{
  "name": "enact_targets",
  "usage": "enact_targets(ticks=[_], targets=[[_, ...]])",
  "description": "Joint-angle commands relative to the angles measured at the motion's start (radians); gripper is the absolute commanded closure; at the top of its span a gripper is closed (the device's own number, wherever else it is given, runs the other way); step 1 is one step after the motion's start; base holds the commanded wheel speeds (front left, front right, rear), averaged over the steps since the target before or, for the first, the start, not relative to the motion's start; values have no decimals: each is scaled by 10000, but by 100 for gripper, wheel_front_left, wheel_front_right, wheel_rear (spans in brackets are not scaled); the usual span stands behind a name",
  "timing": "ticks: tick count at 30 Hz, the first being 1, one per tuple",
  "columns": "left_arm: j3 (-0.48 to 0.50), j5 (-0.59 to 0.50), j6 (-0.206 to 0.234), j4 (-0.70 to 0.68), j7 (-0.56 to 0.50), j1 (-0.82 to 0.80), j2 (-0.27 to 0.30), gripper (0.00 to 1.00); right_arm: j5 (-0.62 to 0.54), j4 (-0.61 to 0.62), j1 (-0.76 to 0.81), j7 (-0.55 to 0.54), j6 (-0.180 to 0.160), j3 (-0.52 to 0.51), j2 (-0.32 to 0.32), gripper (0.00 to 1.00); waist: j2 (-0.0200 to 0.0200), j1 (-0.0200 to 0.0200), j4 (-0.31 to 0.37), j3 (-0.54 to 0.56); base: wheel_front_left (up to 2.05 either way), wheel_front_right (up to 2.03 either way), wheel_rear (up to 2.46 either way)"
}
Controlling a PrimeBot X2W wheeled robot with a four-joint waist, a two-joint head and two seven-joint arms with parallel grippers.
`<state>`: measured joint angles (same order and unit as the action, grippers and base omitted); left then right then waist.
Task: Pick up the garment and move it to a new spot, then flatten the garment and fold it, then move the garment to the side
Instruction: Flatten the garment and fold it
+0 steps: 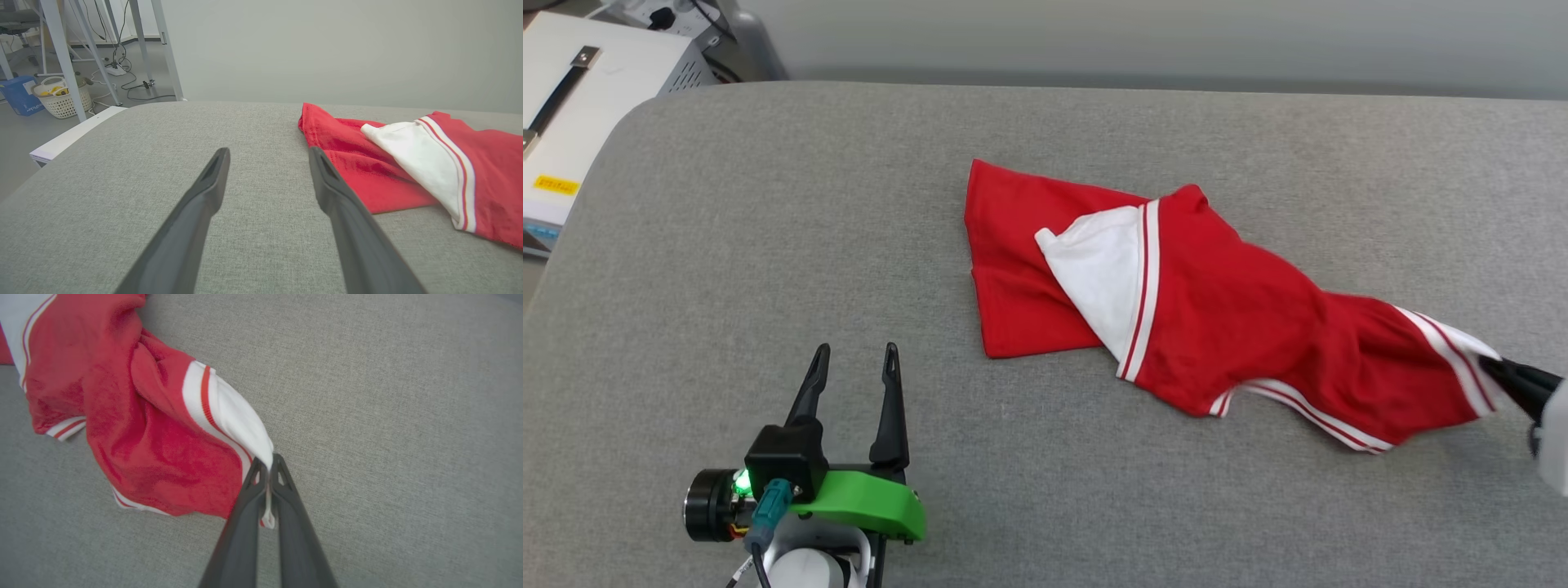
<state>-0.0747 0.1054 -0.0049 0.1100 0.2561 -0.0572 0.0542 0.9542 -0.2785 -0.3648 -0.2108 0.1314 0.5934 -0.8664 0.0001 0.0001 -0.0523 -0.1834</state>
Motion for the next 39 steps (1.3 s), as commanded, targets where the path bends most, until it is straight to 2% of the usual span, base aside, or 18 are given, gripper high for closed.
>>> enact_targets(ticks=[1, 5, 9, 12, 17, 23, 26, 28, 29, 30, 33, 39], targets=[[-22, 8, -27, -35, 57, 95, -39, 0, 92, 96, 305, -82, -7, -344, -236, 100, -1, -1, 113, 71, 0, 0, 0], [-93, -3, -71, -30, 57, 34, -39, 0, 251, 130, 785, -387, -7, -1308, -801, 100, -1, -1, 16, -85, 0, 0, 0], [-188, 19, -82, -7, 57, -94, -39, 0, 292, 100, 865, -663, -7, -2161, -1105, 100, -1, -1, -204, -300, 0, 0, 0], [-227, 40, -74, 11, 57, -194, -39, 0, 88, 93, 718, -822, -7, -2588, -1025, 100, -1, -1, -350, -436, 0, 0, 0], [-263, 106, -7, 24, 57, -299, -39, 0, -434, -159, 335, -1243, -7, -2577, -171, 100, -1, -1, -449, -686, 0, 0, 0], [-318, 139, 27, 45, 57, -521, -39, 0, -1324, -1707, -364, -1557, -7, -1944, 1061, 100, -1, -1, -417, -941, 0, 0, 0], [-325, 131, 26, 85, 57, -643, -39, 0, -1450, -2681, -637, -1270, -7, -1657, 1635, 100, -1, -1, -374, -965, 0, 0, 0], [-292, 113, 18, 119, 57, -642, -39, 0, -1392, -2936, -696, -878, -7, -1620, 1777, 98, -1, -1, -335, -883, 0, 0, 0], [-264, 101, 9, 137, 57, -625, -39, 0, -1384, -2999, -708, -621, -7, -1636, 1796, 58, -1, -1, -308, -827, 0, 0, 0], [-224, 84, -1, 153, 57, -596, -39, 0, -1388, -3060, -706, -248, -7, -1696, 1796, 0, -1, -1, -273, -748, 0, 0, 0], [-95, 21, -36, 160, 57, -504, -39, 0, -1451, -3071, -599, 835, -7, -1923, 1762, 0, -1, -1, -173, -494, 0, 0, 0], [223, -194, -255, 50, 57, -518, 3, 0, -2416, -2679, -224, 2919, -7, -2708, 1907, 0, -1, -1, 75, -82, 0, 0, 0]])
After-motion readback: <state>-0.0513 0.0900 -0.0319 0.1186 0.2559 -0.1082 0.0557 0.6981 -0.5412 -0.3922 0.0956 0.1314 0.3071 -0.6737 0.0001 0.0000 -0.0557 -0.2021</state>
